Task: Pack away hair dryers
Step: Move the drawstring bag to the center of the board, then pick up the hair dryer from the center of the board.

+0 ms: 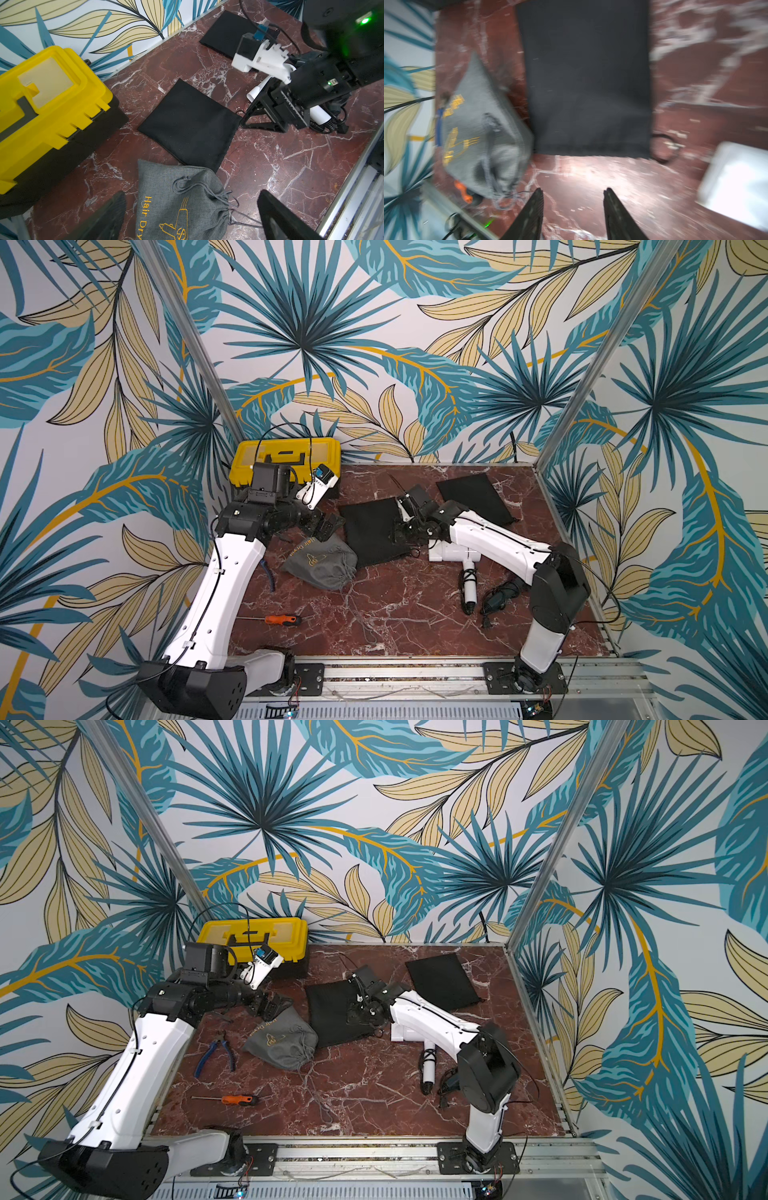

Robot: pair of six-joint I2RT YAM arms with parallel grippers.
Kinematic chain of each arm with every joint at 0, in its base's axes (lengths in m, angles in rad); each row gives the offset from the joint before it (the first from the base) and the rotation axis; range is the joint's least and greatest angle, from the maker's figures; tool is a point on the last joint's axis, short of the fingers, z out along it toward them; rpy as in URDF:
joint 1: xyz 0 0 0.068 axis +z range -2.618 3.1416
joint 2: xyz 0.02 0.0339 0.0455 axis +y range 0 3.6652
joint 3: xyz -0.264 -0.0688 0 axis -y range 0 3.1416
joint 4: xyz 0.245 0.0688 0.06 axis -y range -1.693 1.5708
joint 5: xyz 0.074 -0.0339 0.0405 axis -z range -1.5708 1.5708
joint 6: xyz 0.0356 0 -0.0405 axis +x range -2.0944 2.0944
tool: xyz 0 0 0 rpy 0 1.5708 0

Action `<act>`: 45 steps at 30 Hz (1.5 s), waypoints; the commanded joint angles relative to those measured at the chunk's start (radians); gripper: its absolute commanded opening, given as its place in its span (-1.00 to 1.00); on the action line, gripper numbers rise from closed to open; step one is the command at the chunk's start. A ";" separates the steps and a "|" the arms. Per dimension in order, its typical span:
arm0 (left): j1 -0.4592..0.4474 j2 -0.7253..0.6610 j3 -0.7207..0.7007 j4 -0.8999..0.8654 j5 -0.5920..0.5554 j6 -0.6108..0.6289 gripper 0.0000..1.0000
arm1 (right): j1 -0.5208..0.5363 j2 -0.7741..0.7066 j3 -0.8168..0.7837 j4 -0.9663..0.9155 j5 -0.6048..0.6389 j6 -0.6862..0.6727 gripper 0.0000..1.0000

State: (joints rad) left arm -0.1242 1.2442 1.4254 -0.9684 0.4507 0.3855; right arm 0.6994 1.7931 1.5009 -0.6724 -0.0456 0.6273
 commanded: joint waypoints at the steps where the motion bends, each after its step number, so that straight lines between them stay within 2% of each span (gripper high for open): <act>1: -0.007 0.026 0.045 0.024 0.076 -0.046 0.99 | 0.002 -0.064 -0.024 -0.249 0.171 -0.018 0.02; 5: -0.044 0.063 0.031 0.028 0.131 -0.066 0.99 | -0.031 -0.152 -0.092 -0.427 0.247 0.036 0.15; 9: -0.098 0.091 0.015 0.031 0.166 -0.048 0.99 | -0.036 -0.265 -0.231 -0.484 0.287 0.105 0.33; 17: -0.166 0.105 0.012 0.030 0.152 0.014 0.99 | -0.119 -0.371 -0.467 -0.395 0.223 0.158 0.38; 22: -0.174 0.107 0.012 0.030 0.148 0.025 0.99 | -0.179 -0.358 -0.535 -0.306 0.175 0.139 0.40; 27: -0.176 0.092 0.007 0.030 0.139 0.041 0.99 | -0.208 -0.342 -0.604 -0.164 0.058 0.124 0.40; 39: -0.178 0.088 -0.012 0.030 0.129 0.044 0.99 | -0.253 -0.203 -0.586 -0.083 0.107 0.081 0.40; 43: -0.178 0.089 -0.014 0.030 0.126 0.041 0.99 | -0.253 -0.157 -0.578 -0.072 0.107 0.064 0.31; 45: -0.178 0.090 -0.012 0.030 0.124 0.039 0.99 | -0.254 -0.159 -0.581 -0.071 0.115 0.056 0.16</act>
State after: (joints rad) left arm -0.2989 1.3502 1.4303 -0.9535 0.5800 0.4164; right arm 0.4492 1.6268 0.9146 -0.7490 0.0544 0.7029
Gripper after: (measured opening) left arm 0.995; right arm 0.596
